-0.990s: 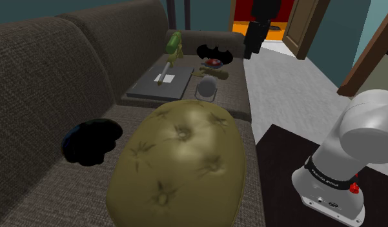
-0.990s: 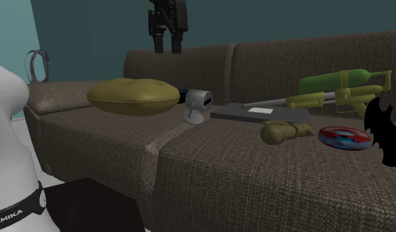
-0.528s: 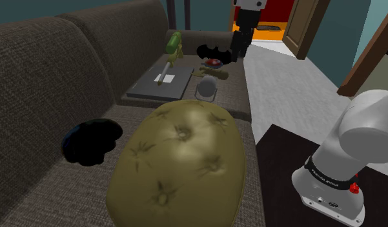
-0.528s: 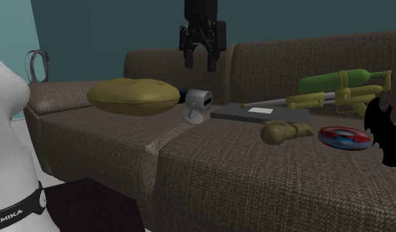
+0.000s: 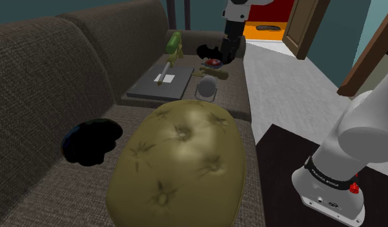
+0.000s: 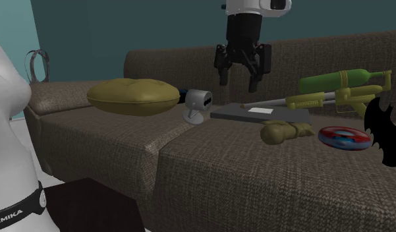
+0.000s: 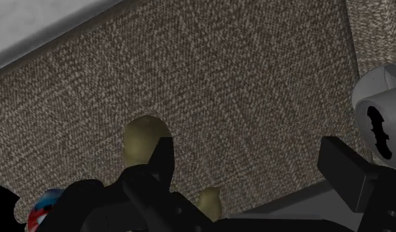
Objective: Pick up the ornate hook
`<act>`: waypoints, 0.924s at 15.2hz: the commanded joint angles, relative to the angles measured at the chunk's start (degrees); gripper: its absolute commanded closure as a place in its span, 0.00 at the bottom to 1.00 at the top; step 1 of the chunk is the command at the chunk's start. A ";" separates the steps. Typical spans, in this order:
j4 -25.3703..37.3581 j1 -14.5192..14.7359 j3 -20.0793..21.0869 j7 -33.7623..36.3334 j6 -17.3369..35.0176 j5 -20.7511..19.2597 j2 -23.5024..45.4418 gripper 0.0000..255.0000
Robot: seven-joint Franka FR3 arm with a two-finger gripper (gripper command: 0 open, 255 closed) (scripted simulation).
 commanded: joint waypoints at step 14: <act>22.50 -3.61 -2.11 -9.25 2.19 5.95 27.77 0.00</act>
